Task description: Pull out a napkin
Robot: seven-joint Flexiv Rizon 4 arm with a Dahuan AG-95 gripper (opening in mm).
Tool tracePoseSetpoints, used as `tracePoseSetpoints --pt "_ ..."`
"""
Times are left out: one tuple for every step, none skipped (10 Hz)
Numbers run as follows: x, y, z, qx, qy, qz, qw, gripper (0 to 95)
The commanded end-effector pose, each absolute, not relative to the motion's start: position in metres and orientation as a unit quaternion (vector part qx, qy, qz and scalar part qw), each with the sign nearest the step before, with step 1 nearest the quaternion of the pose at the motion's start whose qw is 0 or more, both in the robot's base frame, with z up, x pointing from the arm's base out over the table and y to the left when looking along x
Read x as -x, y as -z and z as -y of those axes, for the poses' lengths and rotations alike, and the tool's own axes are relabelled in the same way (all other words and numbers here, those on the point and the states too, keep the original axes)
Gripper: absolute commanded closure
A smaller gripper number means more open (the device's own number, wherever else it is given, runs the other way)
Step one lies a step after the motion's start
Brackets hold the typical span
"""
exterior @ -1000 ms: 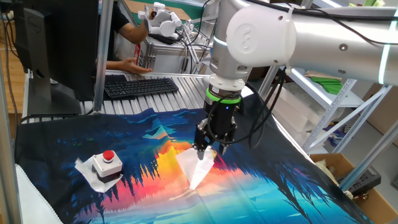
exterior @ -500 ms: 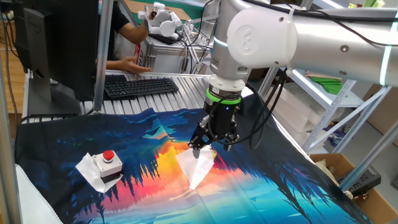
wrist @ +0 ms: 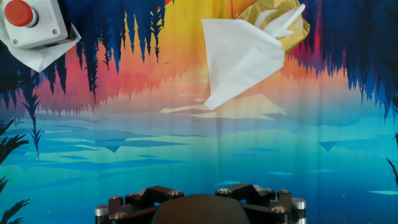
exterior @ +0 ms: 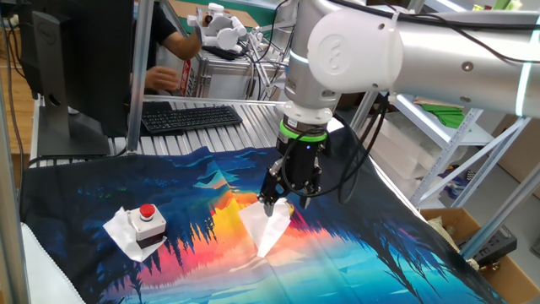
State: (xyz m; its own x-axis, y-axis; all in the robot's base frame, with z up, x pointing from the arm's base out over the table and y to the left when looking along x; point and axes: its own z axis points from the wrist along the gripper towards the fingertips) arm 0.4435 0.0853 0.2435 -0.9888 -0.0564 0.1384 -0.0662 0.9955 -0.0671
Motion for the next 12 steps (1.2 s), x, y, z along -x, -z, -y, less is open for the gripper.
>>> tracePoseSetpoints --pt "-0.4443 -0.2435 -0.0856 -0.028 -0.037 0.997 0.064 19.0" --pt "-0.4444 -0.2436 -0.0856 -0.029 -0.037 0.997 0.060 19.0" --pt "-0.4444 -0.2436 -0.0856 -0.031 -0.039 0.997 0.061 19.0" --pt "-0.4444 -0.2436 -0.0856 -0.034 -0.039 0.997 0.062 19.0" --pt "-0.4443 -0.2437 -0.0857 -0.035 -0.042 0.996 0.063 19.0" --pt "-0.4443 -0.2437 -0.0857 -0.034 -0.043 0.996 0.063 19.0" --pt "-0.4443 -0.2437 -0.0857 -0.034 -0.044 0.996 0.063 19.0" --pt "-0.4442 -0.2437 -0.0857 -0.036 -0.045 0.996 0.063 19.0" --pt "-0.4442 -0.2437 -0.0857 -0.039 -0.045 0.996 0.063 19.0" --pt "-0.4442 -0.2437 -0.0857 -0.039 -0.045 0.996 0.063 19.0" --pt "-0.4442 -0.2437 -0.0857 -0.039 -0.047 0.996 0.063 19.0" --pt "-0.4442 -0.2437 -0.0857 -0.040 -0.048 0.996 0.063 19.0"
